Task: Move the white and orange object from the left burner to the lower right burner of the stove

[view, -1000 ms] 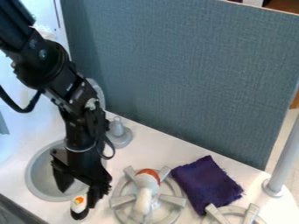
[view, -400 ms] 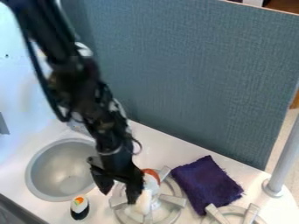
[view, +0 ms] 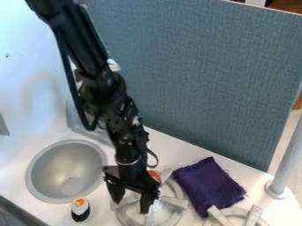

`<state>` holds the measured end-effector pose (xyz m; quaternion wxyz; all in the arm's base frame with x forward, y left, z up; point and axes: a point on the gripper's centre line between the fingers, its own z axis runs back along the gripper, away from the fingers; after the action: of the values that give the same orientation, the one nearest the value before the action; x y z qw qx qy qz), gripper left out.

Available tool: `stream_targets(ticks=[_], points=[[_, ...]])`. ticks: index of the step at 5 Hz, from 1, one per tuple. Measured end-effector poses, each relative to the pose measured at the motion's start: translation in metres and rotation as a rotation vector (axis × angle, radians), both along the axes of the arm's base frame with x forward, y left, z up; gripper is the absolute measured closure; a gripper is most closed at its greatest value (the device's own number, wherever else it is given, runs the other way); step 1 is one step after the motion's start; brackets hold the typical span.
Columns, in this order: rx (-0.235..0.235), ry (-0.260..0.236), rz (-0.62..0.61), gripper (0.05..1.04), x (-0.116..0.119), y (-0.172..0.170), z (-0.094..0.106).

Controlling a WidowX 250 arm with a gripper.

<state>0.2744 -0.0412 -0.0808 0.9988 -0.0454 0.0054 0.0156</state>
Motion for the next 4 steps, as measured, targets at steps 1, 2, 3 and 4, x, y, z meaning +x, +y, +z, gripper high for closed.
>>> stream_targets(ticks=[1,2,3,4], points=[[-0.015,-0.003,-0.003,0.08,0.003,-0.011,-0.001],[-0.037,0.006,0.014,0.08,0.007,-0.015,-0.004],[-0.068,0.002,0.026,0.08,0.01,-0.021,-0.002],[-0.073,0.025,0.042,0.115,0.018,-0.023,-0.012]])
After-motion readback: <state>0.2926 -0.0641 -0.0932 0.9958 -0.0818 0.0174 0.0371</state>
